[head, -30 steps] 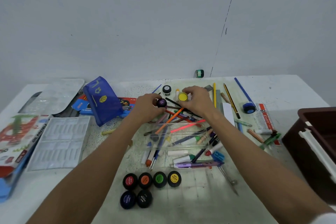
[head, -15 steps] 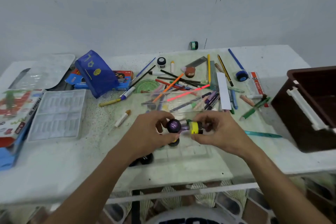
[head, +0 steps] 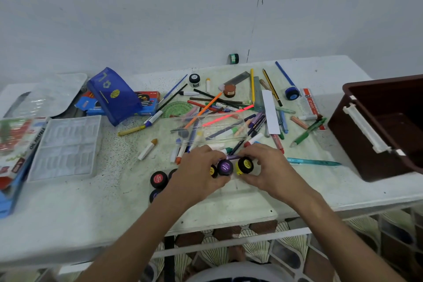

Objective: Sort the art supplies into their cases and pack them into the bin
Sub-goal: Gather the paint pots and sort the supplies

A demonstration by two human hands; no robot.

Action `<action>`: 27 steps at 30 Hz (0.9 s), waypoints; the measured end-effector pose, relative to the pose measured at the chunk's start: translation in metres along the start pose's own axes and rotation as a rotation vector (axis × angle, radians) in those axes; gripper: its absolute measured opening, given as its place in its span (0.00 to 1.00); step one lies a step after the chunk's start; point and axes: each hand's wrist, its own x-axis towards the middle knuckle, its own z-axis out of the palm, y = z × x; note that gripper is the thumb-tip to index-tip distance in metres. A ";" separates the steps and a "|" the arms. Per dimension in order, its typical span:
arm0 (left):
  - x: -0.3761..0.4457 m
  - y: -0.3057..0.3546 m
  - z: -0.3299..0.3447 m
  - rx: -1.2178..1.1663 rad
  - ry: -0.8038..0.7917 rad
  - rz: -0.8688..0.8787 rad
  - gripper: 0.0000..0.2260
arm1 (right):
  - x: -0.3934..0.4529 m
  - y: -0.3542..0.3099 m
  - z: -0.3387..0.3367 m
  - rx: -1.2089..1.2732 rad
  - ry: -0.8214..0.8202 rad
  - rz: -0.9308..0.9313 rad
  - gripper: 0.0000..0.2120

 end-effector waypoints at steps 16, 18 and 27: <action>-0.002 -0.007 0.012 0.005 0.048 -0.039 0.16 | -0.005 0.024 0.017 0.113 0.039 0.080 0.20; 0.000 -0.006 0.008 -0.023 0.000 -0.044 0.15 | -0.002 0.022 0.014 0.118 0.012 0.074 0.20; 0.110 -0.049 -0.067 -0.053 0.264 -0.197 0.12 | 0.109 0.022 -0.039 0.238 0.225 0.121 0.18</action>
